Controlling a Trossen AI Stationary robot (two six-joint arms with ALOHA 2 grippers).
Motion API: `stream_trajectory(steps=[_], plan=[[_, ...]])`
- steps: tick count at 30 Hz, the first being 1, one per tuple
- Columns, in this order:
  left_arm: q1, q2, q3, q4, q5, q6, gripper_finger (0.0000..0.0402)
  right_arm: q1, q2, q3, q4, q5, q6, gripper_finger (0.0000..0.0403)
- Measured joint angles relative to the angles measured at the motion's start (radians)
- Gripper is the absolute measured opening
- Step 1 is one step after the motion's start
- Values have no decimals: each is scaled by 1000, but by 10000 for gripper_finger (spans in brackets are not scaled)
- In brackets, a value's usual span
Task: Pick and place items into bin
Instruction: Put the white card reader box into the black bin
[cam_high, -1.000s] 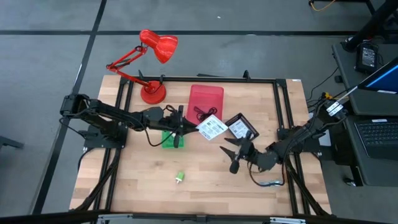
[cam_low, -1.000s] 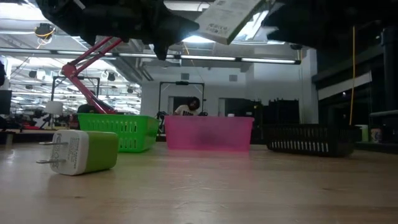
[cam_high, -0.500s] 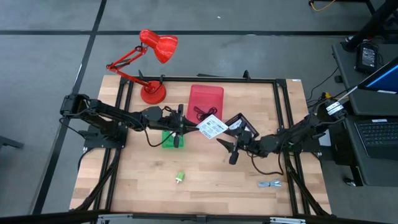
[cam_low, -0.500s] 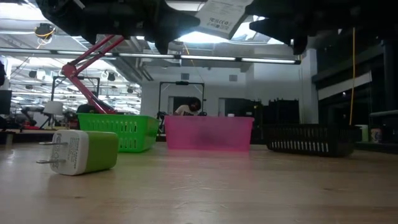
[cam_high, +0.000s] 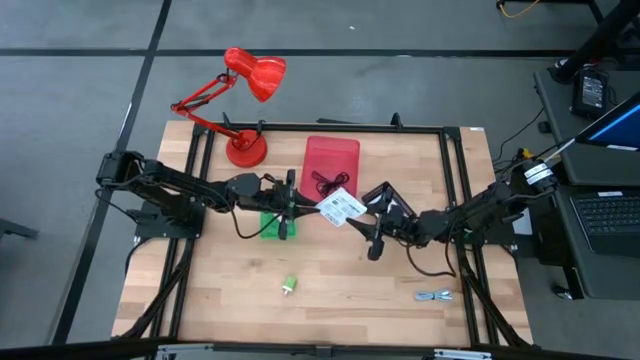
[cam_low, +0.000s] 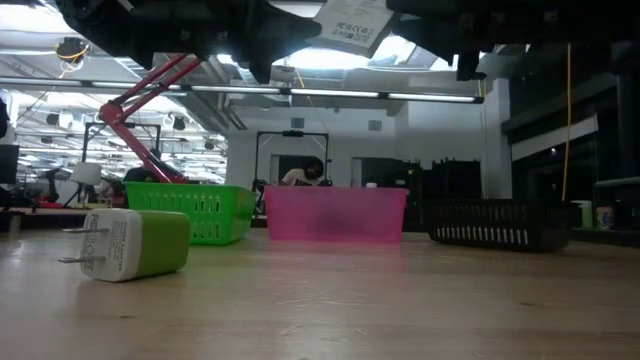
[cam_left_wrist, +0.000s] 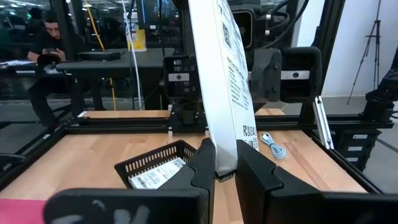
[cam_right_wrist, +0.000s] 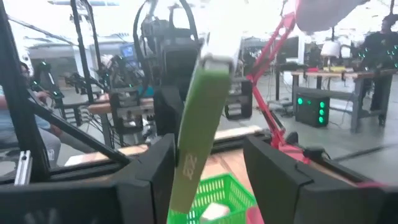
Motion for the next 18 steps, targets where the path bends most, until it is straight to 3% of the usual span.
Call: stream_trajectory(steps=[18], plan=[[0,0,0,-1,8,10,33,0,0,2,42,-42,-12,41]])
